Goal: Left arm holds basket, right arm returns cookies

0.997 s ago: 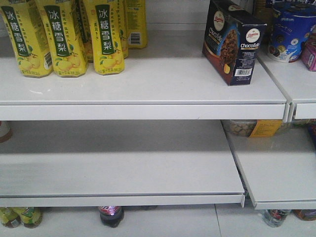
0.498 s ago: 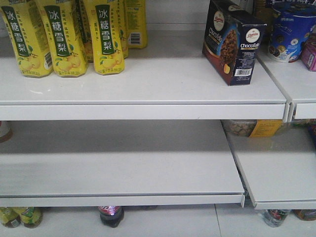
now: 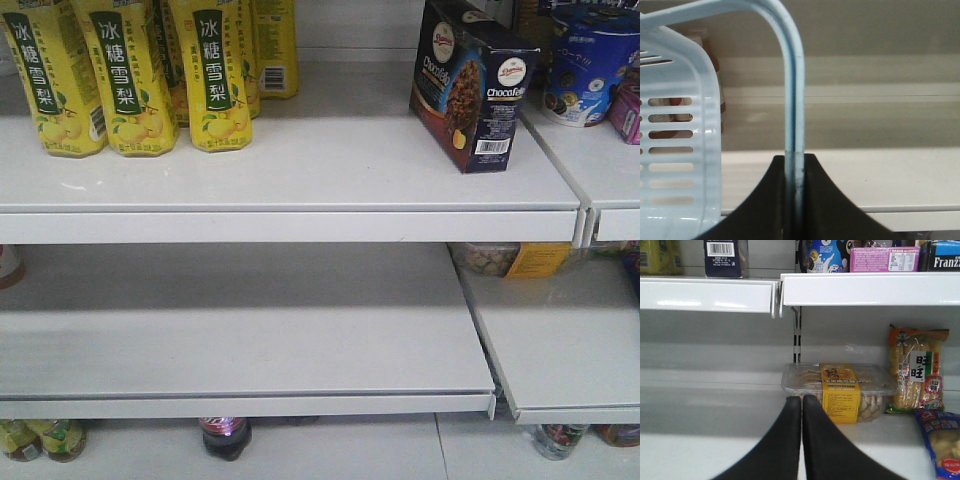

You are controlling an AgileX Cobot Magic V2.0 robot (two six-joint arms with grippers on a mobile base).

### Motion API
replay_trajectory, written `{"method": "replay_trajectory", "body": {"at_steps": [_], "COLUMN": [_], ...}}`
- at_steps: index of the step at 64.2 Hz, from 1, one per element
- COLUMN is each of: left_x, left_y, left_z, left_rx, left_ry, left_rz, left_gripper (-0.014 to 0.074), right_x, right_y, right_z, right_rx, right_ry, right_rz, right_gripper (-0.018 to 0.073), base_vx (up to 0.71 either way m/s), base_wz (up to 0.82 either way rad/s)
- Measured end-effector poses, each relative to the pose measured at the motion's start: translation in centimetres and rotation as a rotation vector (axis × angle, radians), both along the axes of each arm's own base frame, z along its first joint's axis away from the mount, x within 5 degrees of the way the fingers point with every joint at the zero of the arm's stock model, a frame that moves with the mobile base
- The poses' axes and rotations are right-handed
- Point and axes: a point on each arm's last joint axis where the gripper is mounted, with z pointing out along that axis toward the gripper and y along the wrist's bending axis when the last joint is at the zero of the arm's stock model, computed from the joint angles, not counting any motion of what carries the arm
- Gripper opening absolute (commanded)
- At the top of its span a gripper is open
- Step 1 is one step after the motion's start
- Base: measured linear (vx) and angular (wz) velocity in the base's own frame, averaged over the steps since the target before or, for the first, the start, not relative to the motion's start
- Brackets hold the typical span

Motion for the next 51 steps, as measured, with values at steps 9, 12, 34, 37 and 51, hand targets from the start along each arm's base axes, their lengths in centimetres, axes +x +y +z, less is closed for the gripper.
{"method": "replay_trajectory", "body": {"at_steps": [9, 12, 34, 37, 51], "left_x": [0.00, 0.00, 0.00, 0.00, 0.00], "left_y": [0.00, 0.00, 0.00, 0.00, 0.00], "left_z": [0.00, 0.00, 0.00, 0.00, 0.00], "left_rx": [0.000, 0.000, 0.000, 0.000, 0.000], "left_ry": [0.000, 0.000, 0.000, 0.000, 0.000], "left_rz": [0.000, 0.000, 0.000, 0.000, 0.000], "left_gripper": [-0.0006, -0.0006, -0.0006, -0.0006, -0.0006], "right_x": [0.00, -0.01, -0.01, -0.01, -0.01], "right_y": [0.04, 0.08, 0.15, 0.15, 0.15], "right_z": [-0.16, -0.24, -0.34, -0.34, -0.35], "right_rx": [0.056, 0.066, 0.057, 0.057, 0.057], "right_ry": [0.021, 0.030, 0.041, 0.041, 0.042], "right_rz": [0.009, 0.016, 0.030, 0.030, 0.030], "right_gripper": [-0.0008, -0.0008, -0.0008, -0.0008, -0.0008], "base_vx": [0.00, 0.00, 0.00, 0.00, 0.00], "base_wz": [0.00, 0.00, 0.00, 0.00, 0.00]}}
